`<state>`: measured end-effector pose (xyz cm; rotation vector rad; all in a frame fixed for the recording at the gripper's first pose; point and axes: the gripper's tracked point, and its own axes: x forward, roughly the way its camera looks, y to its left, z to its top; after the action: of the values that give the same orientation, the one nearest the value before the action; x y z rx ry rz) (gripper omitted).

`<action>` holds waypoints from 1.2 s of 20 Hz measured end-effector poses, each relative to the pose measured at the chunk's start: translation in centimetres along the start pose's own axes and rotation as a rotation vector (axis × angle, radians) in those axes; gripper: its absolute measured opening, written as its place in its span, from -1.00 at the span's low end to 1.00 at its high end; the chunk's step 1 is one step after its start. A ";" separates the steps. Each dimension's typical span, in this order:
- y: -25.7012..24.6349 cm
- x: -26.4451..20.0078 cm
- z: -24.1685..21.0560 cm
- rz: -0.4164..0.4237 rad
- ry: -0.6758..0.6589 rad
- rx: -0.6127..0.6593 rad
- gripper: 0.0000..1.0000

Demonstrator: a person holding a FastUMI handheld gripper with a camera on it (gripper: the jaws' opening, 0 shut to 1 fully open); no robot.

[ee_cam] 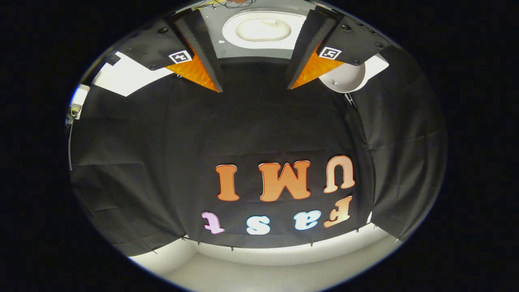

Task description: Open the toilet lid.

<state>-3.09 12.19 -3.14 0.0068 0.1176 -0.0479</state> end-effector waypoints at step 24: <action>0.6 0.5 0.0 0.033 -0.018 0.017 0.95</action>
<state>-2.58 12.77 -3.18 0.0249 0.0995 -0.0159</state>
